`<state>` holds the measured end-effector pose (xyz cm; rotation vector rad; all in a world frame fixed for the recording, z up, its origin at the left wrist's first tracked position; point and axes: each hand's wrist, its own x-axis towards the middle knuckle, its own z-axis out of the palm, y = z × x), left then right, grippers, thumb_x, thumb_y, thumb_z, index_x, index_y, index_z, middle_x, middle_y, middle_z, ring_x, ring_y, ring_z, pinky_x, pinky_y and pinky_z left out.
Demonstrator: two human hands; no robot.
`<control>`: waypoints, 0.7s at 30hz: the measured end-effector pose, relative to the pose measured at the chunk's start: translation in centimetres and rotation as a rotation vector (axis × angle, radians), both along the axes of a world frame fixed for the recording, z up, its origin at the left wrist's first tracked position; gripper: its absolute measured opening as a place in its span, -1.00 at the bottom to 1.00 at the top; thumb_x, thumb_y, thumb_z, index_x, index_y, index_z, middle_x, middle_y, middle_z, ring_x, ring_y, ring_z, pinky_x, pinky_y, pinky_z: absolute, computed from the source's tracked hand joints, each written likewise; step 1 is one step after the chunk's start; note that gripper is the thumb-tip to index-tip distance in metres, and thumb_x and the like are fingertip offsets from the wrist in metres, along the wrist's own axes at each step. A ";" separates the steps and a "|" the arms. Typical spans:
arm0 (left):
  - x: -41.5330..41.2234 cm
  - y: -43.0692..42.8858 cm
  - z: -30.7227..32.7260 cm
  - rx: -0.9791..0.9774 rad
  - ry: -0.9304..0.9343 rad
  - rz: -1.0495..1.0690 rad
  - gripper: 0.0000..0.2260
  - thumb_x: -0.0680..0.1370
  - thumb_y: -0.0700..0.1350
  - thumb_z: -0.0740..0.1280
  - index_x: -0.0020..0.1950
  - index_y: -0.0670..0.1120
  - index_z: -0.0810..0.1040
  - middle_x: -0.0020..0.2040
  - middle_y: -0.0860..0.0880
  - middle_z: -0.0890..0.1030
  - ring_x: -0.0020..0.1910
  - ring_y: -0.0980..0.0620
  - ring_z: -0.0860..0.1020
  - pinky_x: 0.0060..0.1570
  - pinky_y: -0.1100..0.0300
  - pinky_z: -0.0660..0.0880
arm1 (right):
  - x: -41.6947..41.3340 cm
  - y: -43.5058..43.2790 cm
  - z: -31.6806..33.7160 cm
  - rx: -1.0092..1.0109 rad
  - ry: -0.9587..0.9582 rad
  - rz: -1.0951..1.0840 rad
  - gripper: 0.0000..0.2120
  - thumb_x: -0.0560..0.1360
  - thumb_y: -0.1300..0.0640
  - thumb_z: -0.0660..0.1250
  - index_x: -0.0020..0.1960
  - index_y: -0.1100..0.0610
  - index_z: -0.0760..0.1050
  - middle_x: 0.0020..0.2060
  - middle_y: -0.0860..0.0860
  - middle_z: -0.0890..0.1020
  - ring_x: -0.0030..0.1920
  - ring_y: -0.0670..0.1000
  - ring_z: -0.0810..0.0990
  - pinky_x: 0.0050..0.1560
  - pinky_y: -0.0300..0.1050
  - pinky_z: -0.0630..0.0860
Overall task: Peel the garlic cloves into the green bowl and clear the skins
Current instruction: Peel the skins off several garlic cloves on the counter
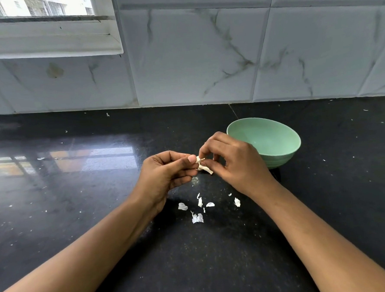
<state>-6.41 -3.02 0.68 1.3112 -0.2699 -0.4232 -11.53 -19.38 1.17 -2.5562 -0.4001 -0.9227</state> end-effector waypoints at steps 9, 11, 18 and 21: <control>0.1 0.1 -0.2 0.052 -0.050 -0.046 -0.82 0.28 -0.10 0.46 -0.18 -0.14 0.65 -0.29 -0.09 0.67 -0.32 0.11 0.63 -0.31 0.32 0.56 | 0.0 -0.2 0.0 -0.005 0.134 0.070 -0.87 0.42 0.16 0.42 -0.13 0.02 0.47 -0.15 -0.14 0.50 -0.26 -0.11 0.47 -0.26 0.01 0.50; 0.1 0.0 -0.2 0.058 -0.049 -0.050 -0.81 0.28 -0.10 0.46 -0.16 -0.15 0.65 -0.29 -0.09 0.67 -0.33 0.11 0.62 -0.32 0.32 0.55 | 0.0 -0.3 0.0 0.005 0.128 0.068 -0.87 0.41 0.16 0.42 -0.13 0.03 0.48 -0.16 -0.14 0.51 -0.27 -0.10 0.48 -0.27 0.00 0.50; 0.1 -0.1 -0.3 0.080 -0.071 -0.046 -0.85 0.34 -0.12 0.44 -0.15 -0.17 0.64 -0.30 -0.08 0.68 -0.33 0.12 0.62 -0.32 0.33 0.55 | -0.3 0.0 0.4 0.011 0.064 0.054 -0.78 0.39 0.15 0.45 -0.10 0.01 0.41 -0.24 -0.15 0.51 -0.32 -0.17 0.45 -0.35 -0.22 0.42; 0.1 -0.1 -0.3 0.084 -0.077 -0.037 -0.83 0.32 -0.10 0.44 -0.17 -0.16 0.64 -0.29 -0.10 0.68 -0.31 0.10 0.63 -0.31 0.32 0.56 | -0.2 0.1 0.2 0.006 0.082 0.055 -0.76 0.39 0.18 0.44 -0.10 -0.01 0.39 -0.26 -0.15 0.50 -0.29 -0.12 0.45 -0.33 -0.16 0.44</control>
